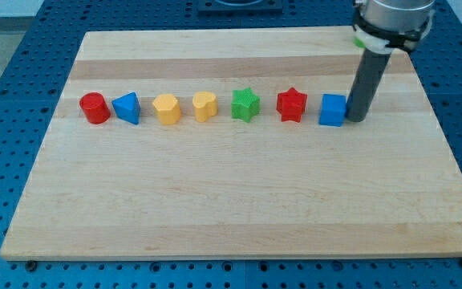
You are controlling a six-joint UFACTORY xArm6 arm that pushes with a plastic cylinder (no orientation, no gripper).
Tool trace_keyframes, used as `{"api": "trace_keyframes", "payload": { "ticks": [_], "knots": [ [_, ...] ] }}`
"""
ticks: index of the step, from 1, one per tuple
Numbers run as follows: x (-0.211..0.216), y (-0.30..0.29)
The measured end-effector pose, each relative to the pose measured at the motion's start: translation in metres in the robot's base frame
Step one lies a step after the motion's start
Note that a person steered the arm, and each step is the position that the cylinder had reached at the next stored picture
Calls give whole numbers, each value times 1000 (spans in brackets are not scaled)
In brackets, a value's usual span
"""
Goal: Push the cube into the red star
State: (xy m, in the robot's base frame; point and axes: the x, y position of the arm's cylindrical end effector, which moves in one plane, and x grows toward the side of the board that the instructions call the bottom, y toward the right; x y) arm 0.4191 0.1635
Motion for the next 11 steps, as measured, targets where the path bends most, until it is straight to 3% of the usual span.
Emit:
{"api": "trace_keyframes", "payload": {
  "ticks": [3, 7, 11],
  "knots": [
    [-28, -16],
    [-23, -106],
    [-27, -138]
  ]
}}
